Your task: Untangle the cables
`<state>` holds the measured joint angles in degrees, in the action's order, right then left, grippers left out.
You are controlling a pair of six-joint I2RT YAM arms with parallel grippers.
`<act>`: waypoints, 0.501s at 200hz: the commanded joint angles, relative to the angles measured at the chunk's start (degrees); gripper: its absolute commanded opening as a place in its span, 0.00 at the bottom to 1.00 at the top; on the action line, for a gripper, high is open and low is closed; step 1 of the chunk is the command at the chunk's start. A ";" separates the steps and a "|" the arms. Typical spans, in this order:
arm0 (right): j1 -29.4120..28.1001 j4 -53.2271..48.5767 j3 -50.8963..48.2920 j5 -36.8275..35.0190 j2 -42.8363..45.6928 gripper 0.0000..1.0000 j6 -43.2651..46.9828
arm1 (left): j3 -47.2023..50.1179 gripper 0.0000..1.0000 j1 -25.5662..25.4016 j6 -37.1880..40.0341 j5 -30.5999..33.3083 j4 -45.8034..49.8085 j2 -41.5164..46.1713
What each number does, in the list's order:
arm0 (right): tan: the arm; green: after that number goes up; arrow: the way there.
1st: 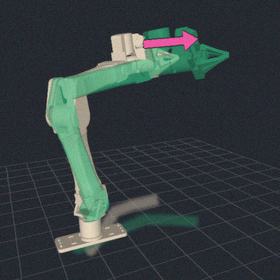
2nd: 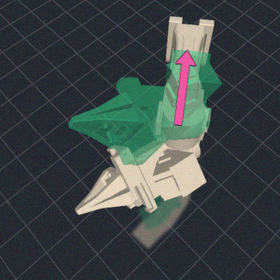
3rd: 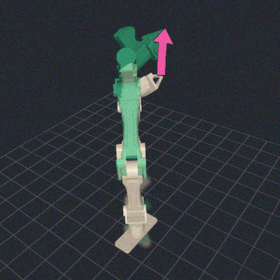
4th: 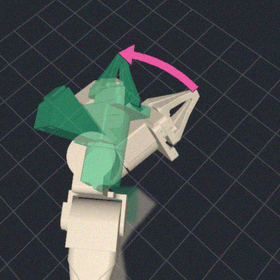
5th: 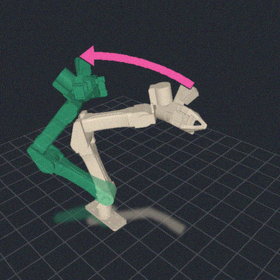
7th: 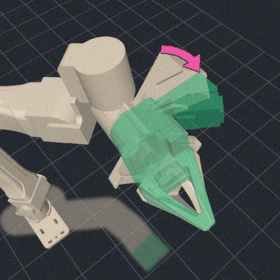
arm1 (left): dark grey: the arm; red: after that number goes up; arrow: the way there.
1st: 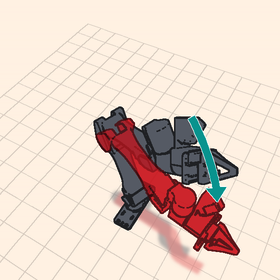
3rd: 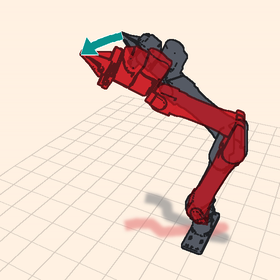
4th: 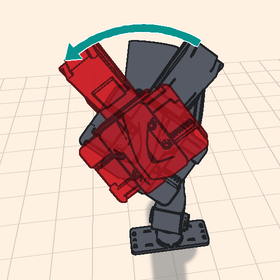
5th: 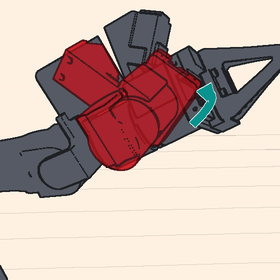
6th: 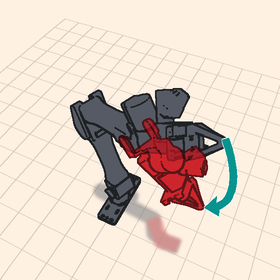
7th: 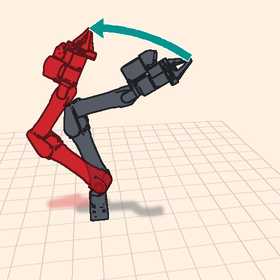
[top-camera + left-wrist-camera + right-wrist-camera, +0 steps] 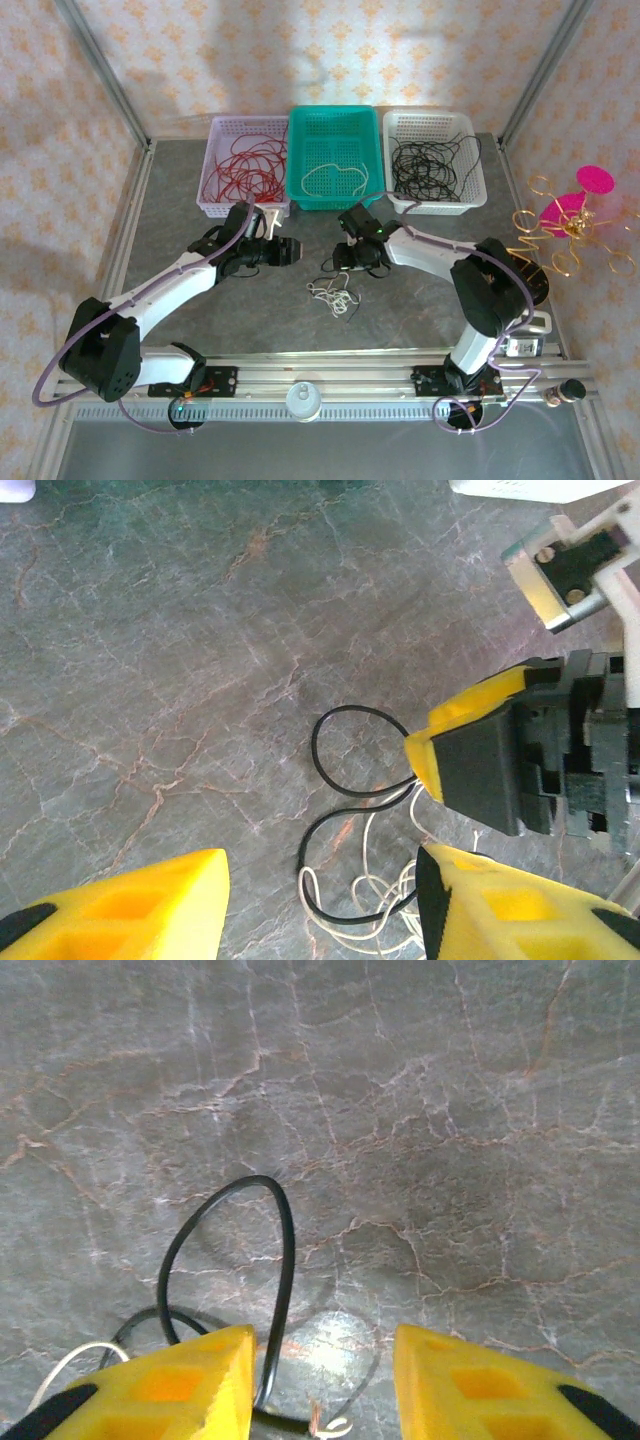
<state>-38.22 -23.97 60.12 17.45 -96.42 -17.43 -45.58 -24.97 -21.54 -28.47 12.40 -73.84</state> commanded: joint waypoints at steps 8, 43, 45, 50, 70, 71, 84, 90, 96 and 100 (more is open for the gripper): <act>-0.19 -0.92 -0.37 0.58 3.79 0.35 -2.19 | -0.27 0.53 0.36 -0.35 -0.44 -1.84 -0.40; -0.19 2.45 -2.44 2.49 4.07 0.31 -6.50 | -0.59 0.52 0.35 -0.32 -0.71 -2.25 -0.74; -0.19 2.57 -2.52 2.56 4.05 0.31 -6.83 | -0.63 0.52 0.29 -0.34 -0.71 -2.29 -0.74; -0.19 2.81 -2.75 2.46 4.05 0.32 -7.47 | -0.62 0.52 0.38 -0.34 -0.71 -2.14 -0.68; -0.23 3.10 -3.68 1.24 4.27 0.39 -9.51 | -0.35 0.52 0.36 -0.42 -0.69 -2.15 -0.31; -0.21 3.12 -3.73 1.21 4.25 0.39 -9.62 | -0.32 0.52 0.41 -0.38 -0.70 -2.14 -0.28; -0.22 2.56 -4.13 0.12 4.15 0.41 -10.53 | -0.05 0.52 0.36 -0.51 -0.75 -2.19 0.06; -0.19 2.36 -4.28 -0.05 4.05 0.42 -10.92 | 0.04 0.52 0.38 -0.55 -0.79 -2.29 0.17; -0.19 2.59 -4.54 0.25 4.02 0.42 -11.23 | 0.14 0.52 0.40 -0.56 -0.80 -2.29 0.32; -0.19 2.81 -4.77 0.63 3.88 0.42 -11.43 | 0.27 0.51 0.33 -0.68 -0.80 -2.37 0.41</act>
<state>-38.22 -21.69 56.42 19.29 -93.27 -25.80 -45.58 -24.97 -21.54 -28.53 11.92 -74.37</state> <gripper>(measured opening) 0.414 0.517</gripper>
